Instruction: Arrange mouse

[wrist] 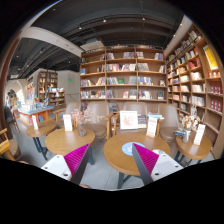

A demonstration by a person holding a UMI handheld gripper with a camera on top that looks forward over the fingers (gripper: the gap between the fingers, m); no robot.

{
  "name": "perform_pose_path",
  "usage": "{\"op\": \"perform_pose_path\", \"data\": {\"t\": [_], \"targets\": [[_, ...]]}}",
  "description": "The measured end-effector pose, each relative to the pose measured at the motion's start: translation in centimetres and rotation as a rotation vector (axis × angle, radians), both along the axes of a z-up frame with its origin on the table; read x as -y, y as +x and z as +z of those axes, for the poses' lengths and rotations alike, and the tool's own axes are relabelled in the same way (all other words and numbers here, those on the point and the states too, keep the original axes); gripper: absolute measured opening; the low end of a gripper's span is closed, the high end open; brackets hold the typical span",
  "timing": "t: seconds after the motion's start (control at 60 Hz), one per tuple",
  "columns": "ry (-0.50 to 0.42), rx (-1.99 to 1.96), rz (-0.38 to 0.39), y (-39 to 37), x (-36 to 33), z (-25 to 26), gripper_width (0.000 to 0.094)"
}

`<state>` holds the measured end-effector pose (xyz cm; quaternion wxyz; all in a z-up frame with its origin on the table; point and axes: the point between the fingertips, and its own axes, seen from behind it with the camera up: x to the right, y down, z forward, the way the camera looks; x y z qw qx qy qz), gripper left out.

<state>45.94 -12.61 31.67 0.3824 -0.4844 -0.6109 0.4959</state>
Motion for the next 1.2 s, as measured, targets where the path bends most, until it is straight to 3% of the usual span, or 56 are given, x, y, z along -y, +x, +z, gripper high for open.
{"op": "perform_pose_path", "data": {"t": [0.633, 1.2], "targets": [[0.046, 0.029, -0.068, -1.2, -3.0, -3.0, 0.0857], [0.077, 0.123, -0.17, -3.9, -9.1, -9.6, 0.0857]]}}
